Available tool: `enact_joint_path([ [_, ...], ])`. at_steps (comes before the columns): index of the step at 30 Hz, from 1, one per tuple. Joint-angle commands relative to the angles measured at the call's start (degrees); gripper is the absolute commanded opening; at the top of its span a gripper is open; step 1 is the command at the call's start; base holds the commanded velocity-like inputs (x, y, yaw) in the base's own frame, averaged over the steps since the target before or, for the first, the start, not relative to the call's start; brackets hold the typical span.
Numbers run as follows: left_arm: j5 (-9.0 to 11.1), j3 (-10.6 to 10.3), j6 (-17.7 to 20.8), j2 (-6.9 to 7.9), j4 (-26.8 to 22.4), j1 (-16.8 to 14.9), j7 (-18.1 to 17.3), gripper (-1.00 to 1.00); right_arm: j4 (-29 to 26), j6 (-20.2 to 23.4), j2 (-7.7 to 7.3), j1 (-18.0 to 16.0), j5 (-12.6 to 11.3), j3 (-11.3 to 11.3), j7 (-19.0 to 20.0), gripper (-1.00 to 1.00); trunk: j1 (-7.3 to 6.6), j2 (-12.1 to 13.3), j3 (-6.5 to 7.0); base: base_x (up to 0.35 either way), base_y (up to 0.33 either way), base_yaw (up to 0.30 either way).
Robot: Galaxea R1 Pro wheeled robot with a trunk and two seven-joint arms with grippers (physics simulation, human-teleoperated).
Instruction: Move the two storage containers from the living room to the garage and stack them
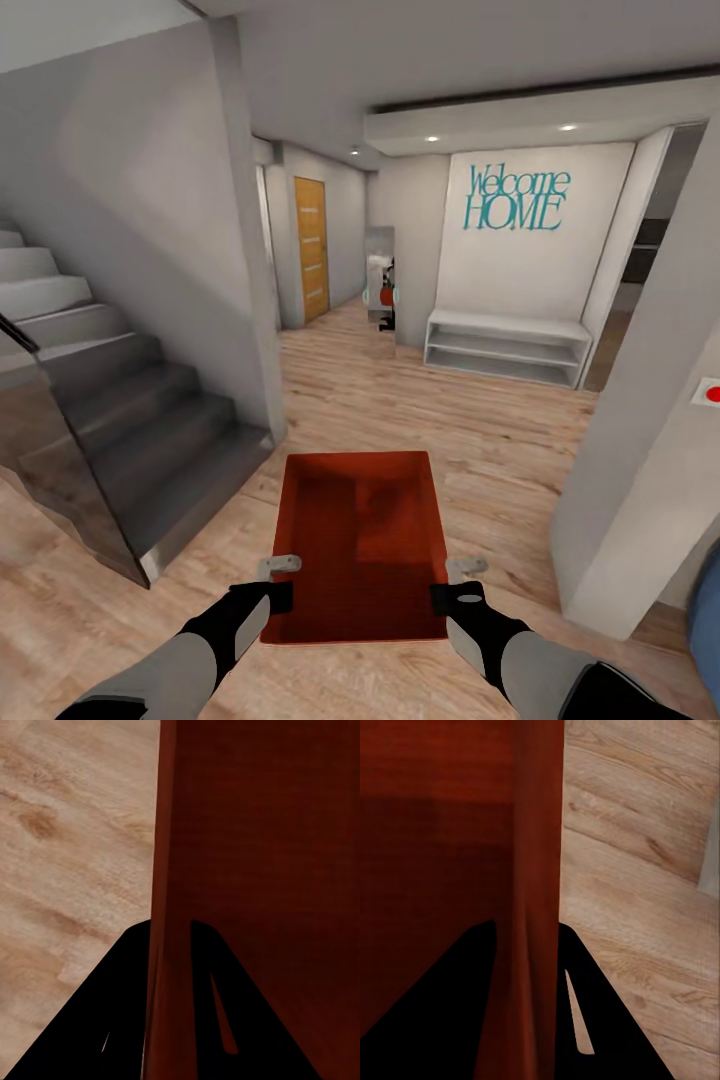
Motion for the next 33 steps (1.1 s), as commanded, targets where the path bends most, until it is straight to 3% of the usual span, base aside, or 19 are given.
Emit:
enact_joint_path([
  [1,-0.3,0.2,0.4,0.12,-0.3,0.0,0.7,-1.00,0.3,0.0,-0.06,0.0,-0.8,0.0,-0.4,-1.00,0.07,-0.1,-0.12,0.322,0.000,-0.019],
  [13,-0.3,0.2,0.3,0.12,-0.3,0.0,0.7,-1.00,0.3,0.0,-0.02,0.0,-0.8,0.0,-0.4,-1.00,0.07,-0.1,-0.12,0.322,0.000,-0.184],
  [33,-0.3,0.2,0.4,0.12,-0.3,-0.1,0.7,-1.00,0.3,0.0,-0.11,0.0,-0.8,0.0,-0.4,-1.00,0.07,-0.1,-0.12,0.322,0.000,-0.007],
])
